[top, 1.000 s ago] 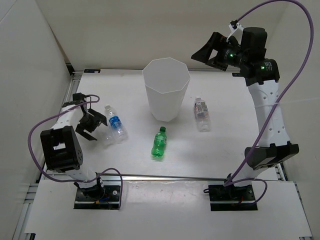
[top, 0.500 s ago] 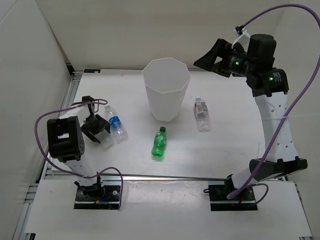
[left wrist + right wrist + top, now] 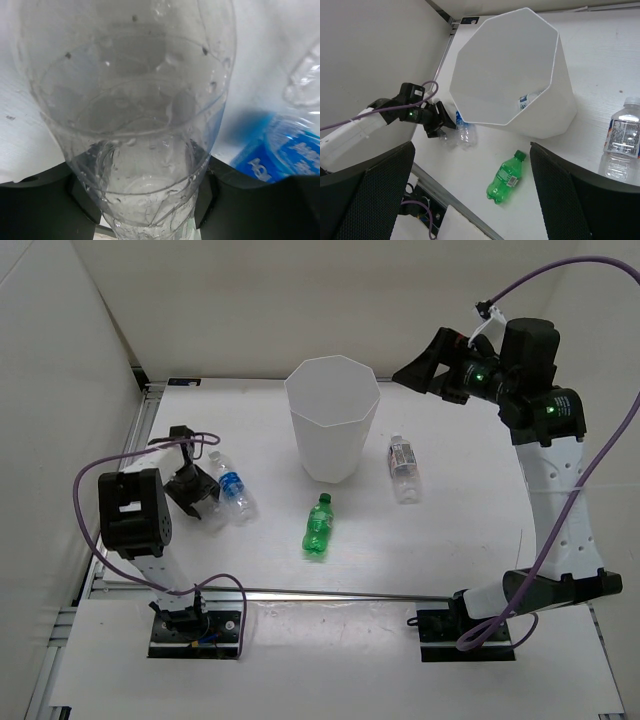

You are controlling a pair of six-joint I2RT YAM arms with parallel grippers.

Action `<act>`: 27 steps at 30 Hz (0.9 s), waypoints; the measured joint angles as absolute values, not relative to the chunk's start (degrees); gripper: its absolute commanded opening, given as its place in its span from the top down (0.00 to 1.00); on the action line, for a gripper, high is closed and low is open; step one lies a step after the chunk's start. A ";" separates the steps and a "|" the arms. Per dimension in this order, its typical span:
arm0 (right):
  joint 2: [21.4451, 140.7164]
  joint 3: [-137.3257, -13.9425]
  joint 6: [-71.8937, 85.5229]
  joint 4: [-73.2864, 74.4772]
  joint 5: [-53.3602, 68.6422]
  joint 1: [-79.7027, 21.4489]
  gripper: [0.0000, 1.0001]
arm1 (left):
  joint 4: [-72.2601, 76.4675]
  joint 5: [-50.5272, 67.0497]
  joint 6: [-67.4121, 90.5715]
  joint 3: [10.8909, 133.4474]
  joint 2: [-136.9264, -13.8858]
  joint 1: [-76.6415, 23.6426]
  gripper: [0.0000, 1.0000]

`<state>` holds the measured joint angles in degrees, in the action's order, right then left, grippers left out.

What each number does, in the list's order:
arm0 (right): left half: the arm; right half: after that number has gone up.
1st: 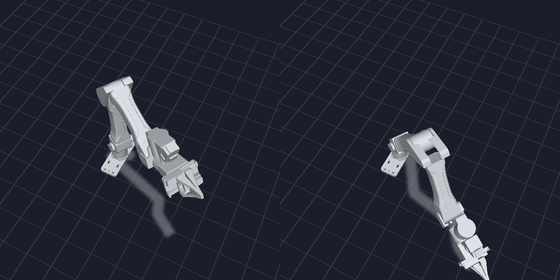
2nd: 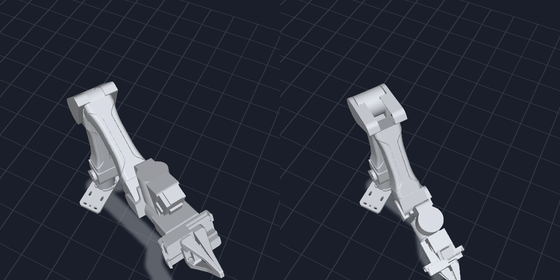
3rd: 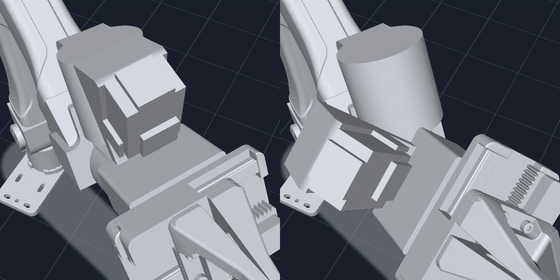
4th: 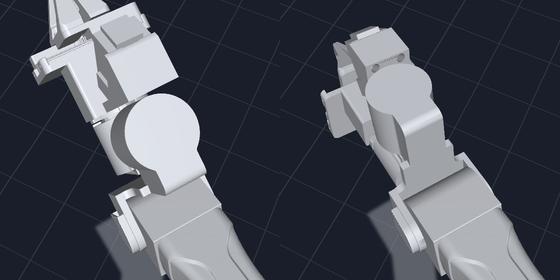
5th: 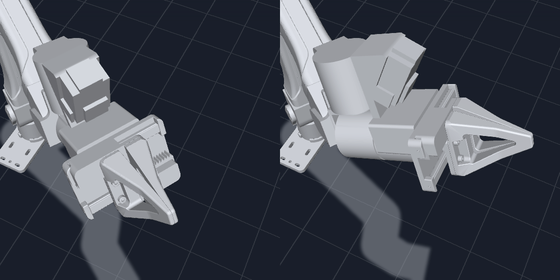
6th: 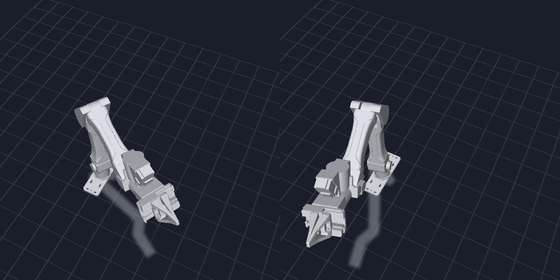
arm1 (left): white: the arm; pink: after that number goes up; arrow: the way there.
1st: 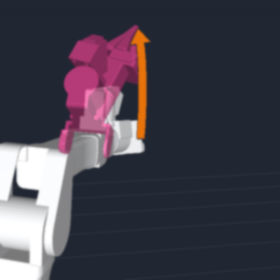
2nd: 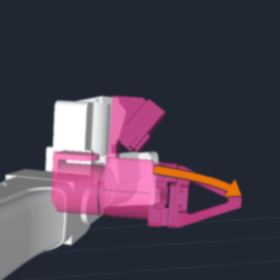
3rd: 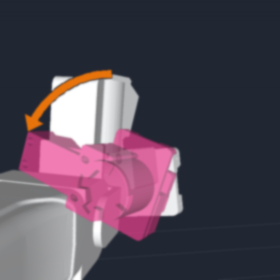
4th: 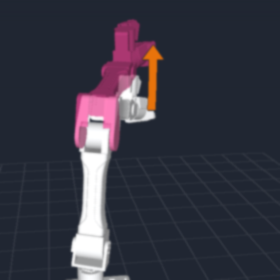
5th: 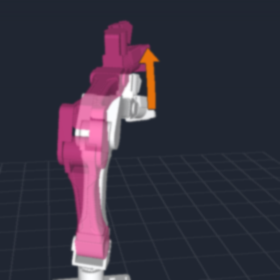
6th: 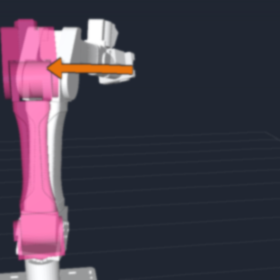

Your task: Put the plastic bottles in the bin

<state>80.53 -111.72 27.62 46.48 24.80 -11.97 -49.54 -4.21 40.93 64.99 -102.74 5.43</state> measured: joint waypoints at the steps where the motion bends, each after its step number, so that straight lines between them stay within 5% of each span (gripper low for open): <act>1: 80.53 -111.53 27.64 46.61 24.73 -11.97 0.01 | -49.98 -4.43 41.01 65.78 -102.61 5.45 0.61; 9: 80.60 -110.87 27.64 46.65 24.56 -11.97 0.01 | -54.08 -5.30 42.98 88.71 -101.97 5.04 0.64; 18: 80.71 -109.78 27.73 46.63 24.49 -11.97 0.01 | -46.46 11.09 50.59 127.72 -106.24 3.14 0.62; 27: 80.73 -106.96 27.68 46.81 23.70 -11.97 0.01 | -37.98 23.99 56.01 139.85 -118.39 -8.40 0.57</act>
<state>80.73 -106.96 27.68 46.81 23.70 -11.97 -37.98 23.99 56.01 139.85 -118.39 -8.40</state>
